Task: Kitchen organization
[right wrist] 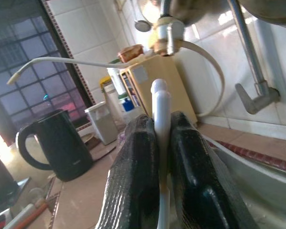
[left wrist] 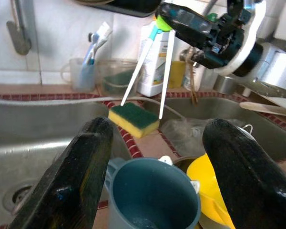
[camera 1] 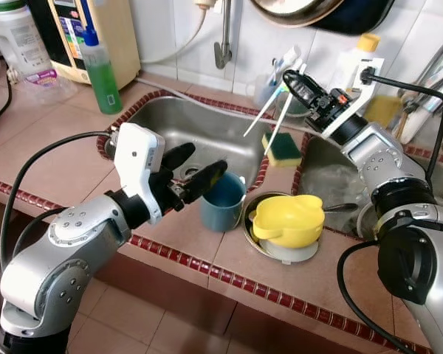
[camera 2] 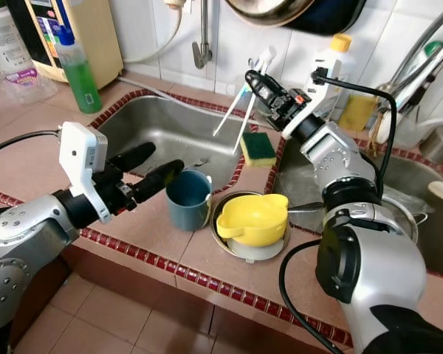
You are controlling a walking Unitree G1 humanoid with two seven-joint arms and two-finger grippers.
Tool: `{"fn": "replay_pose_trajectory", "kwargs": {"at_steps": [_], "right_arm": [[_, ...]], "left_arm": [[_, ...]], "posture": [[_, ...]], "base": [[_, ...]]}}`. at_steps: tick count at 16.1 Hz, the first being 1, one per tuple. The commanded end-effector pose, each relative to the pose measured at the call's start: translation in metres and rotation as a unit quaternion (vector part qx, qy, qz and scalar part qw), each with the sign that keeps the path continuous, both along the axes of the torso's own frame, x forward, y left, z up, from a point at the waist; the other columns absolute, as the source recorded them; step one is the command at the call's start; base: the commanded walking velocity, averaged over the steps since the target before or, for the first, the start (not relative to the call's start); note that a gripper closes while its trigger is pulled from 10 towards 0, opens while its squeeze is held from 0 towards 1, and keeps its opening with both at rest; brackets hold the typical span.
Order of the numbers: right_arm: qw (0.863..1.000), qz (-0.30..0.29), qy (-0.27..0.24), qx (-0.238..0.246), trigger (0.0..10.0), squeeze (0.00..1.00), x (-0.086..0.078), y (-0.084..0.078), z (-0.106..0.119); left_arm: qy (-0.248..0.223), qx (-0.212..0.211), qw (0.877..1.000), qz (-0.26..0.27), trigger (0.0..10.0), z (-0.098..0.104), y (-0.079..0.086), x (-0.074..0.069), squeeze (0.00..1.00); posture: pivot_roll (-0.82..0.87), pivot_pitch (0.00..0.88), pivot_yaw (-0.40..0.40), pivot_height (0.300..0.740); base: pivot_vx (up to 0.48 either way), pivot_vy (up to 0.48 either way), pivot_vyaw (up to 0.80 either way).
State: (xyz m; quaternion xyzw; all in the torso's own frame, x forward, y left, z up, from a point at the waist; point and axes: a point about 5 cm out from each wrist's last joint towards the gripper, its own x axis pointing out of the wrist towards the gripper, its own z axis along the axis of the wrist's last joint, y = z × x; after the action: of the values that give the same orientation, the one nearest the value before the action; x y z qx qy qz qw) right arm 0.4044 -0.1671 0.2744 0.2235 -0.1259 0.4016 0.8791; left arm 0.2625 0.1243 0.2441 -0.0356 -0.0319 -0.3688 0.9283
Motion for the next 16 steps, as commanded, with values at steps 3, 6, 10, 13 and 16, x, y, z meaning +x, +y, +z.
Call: {"fn": "replay_pose_trajectory", "kwargs": {"at_steps": [3,6,10,13,16], "right_arm": [[1.0,-0.025,-0.001,-0.014,10.0,0.0,0.004,0.001,0.011],[0.998,-0.053,0.015,-0.039,10.0,0.0,0.007,0.003,0.01],[0.994,-0.068,0.026,-0.084,10.0,0.0,0.011,0.016,0.01],[0.993,-0.054,0.031,-0.103,10.0,0.0,0.012,0.028,0.009],[0.992,-0.037,0.035,-0.119,10.0,0.0,0.012,0.041,0.01]], "left_arm": [[0.003,-0.005,1.0,0.006,10.0,0.006,-0.003,-0.002,0.0],[0.013,-0.011,1.0,0.007,10.0,0.008,-0.004,-0.006,0.0],[0.015,-0.024,1.0,0.01,10.0,0.013,-0.008,-0.007,0.0],[0.017,-0.029,0.999,0.011,10.0,0.014,-0.011,-0.009,0.0],[0.017,-0.037,0.999,0.015,10.0,0.017,-0.011,-0.01,0.0]], "posture": [[-0.04,0.264,0.002,0.74],[-0.03,0.292,0.008,0.74],[-0.03,0.306,0.005,0.74],[-0.03,0.306,-0.002,0.74],[-0.02,0.306,-0.005,0.74]], "base": [[0.0,0.0,0.0],[0.0,0.0,0.0],[0.0,0.0,0.0],[0.0,0.0,0.0],[0.0,0.0,0.0]]}}
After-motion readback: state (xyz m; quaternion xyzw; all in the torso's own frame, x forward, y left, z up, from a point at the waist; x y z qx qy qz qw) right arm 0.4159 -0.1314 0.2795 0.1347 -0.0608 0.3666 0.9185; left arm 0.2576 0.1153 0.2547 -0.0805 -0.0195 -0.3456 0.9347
